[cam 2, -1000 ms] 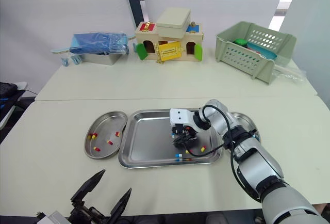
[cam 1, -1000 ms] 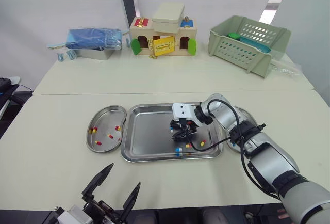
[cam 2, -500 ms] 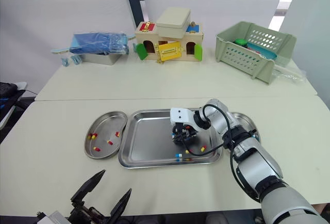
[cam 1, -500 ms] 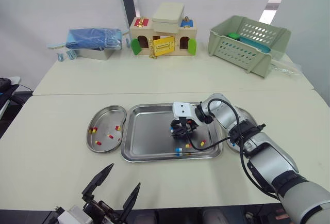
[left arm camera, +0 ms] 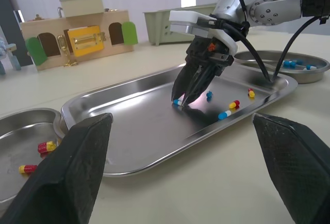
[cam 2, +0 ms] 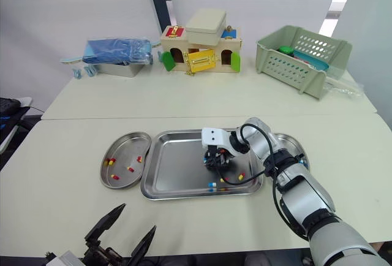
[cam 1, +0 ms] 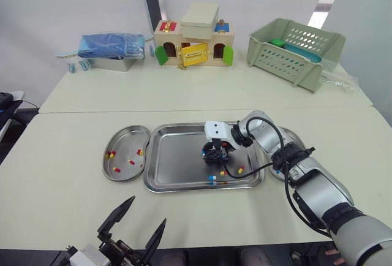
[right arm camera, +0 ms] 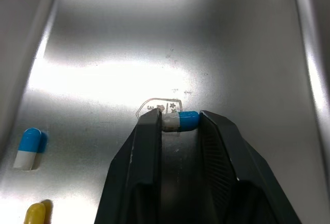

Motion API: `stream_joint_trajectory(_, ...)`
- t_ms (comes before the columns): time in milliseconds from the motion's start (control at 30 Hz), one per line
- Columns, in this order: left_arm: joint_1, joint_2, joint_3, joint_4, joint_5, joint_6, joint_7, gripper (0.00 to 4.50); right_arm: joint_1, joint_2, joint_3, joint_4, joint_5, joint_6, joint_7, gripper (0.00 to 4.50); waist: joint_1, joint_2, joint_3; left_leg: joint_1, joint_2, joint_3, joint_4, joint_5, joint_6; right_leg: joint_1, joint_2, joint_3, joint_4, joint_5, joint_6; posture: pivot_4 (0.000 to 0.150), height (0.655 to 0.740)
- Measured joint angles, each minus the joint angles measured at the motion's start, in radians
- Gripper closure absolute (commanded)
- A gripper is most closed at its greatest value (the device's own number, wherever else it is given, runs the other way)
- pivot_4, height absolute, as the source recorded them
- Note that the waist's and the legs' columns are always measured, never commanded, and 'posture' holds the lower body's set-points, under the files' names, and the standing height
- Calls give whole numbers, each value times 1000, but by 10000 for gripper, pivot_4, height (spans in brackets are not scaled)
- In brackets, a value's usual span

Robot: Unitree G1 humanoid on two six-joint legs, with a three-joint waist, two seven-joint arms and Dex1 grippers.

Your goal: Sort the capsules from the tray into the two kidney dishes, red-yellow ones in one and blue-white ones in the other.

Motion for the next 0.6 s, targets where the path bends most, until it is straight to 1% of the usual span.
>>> stream_joint_trajectory(467,-1,11,0,9,-6,-14,-2,0,0,0,-3,-2,3,8,4,32816,0,0,0,0,0,0,0,0,0,0,0,0,0,0,0,1500,7400)
stream_joint_trajectory(600,-14,31,0,9,-20,-14,-5,0,14,-16,-27,-54,25,43,32,32816,1,0,0,0,0,0,0,0,0,0,0,0,0,0,0,1500,7400)
